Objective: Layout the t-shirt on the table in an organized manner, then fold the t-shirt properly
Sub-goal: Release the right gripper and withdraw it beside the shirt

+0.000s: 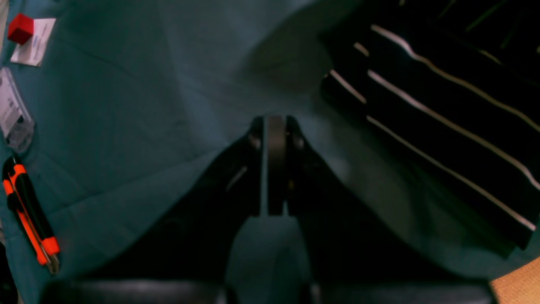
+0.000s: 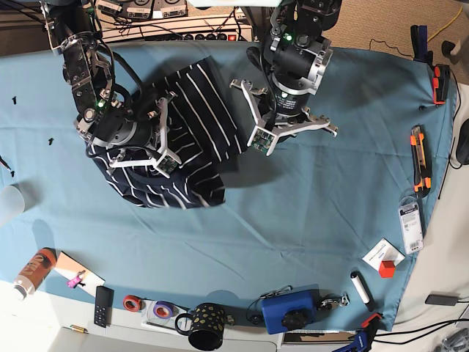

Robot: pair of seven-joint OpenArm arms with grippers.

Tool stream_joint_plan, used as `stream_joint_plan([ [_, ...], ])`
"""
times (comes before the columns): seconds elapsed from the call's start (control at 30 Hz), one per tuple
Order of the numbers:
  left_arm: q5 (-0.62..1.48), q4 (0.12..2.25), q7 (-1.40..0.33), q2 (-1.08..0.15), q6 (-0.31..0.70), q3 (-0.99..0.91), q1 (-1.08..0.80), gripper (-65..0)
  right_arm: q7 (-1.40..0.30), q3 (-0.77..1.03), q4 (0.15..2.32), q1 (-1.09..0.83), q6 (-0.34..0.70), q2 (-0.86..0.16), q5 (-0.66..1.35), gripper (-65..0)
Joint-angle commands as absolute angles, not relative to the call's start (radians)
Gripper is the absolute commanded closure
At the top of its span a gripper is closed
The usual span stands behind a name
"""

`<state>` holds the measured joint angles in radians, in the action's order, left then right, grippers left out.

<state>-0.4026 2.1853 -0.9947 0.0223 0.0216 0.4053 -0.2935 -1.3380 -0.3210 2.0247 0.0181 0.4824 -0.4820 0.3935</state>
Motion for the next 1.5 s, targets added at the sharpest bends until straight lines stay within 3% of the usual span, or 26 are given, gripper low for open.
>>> stream_joint_plan([
  [0.0,-0.408,2.204,-0.969,0.033,0.015,0.409,-0.291,-1.3,-1.317,-0.313,2.040,0.030,0.482,-0.493,0.400,0.0],
  [0.23,-0.408,2.204,-0.969,0.033,0.015,0.409,-0.291,-1.3,-1.282,-0.313,2.040,0.027,0.482,-0.493,0.404,0.0],
  [0.3,-0.408,2.204,-0.969,0.033,0.015,0.409,-0.291,-1.3,-1.279,-0.313,2.040,0.025,0.494,-0.493,0.427,-7.9],
  [0.37,-0.410,2.204,-0.968,0.033,0.015,0.409,-0.291,-1.3,-1.281,-0.313,2.040,0.018,0.532,-0.493,0.500,-12.8],
  [0.5,-0.511,2.204,-0.972,0.033,0.011,0.409,-0.291,-1.3,-1.334,-0.313,2.048,0.014,0.559,-0.493,0.794,-12.8],
  [0.63,-0.606,2.204,-0.974,0.032,-0.104,0.409,-0.291,-1.3,-1.384,-0.313,2.072,0.014,0.648,-0.493,0.907,-12.8],
  [0.83,-0.637,2.204,-0.981,0.032,-0.124,0.409,-0.295,-1.3,-1.320,-0.268,2.143,0.025,0.658,-0.480,0.823,-12.7],
  [1.0,-0.619,2.204,-0.968,0.033,-0.123,0.409,-0.297,-1.3,-1.219,-0.037,2.176,0.064,0.605,-0.445,0.717,-12.7],
  [1.07,-0.514,2.204,-0.929,0.033,-0.081,0.409,-0.297,-1.3,-1.187,0.072,2.167,0.084,0.580,-0.443,0.665,-12.7],
  [1.2,-0.127,2.202,-0.803,0.033,0.173,0.410,-0.297,-2.0,-1.177,0.247,2.095,0.114,0.545,-0.443,0.579,-12.7],
  [1.27,0.012,2.194,-0.747,0.036,0.263,0.410,-0.296,-9.9,-1.182,0.307,2.026,0.113,0.545,-0.443,0.575,-12.7],
  [1.37,0.068,2.168,-0.685,0.056,0.297,0.410,-0.296,-23.6,-1.221,0.373,1.903,0.113,0.546,-0.444,0.575,-12.7],
  [1.47,0.099,2.109,-0.687,0.089,0.279,0.410,-0.274,-24.2,-1.232,0.437,1.800,0.113,0.565,-0.443,0.577,-12.7],
])
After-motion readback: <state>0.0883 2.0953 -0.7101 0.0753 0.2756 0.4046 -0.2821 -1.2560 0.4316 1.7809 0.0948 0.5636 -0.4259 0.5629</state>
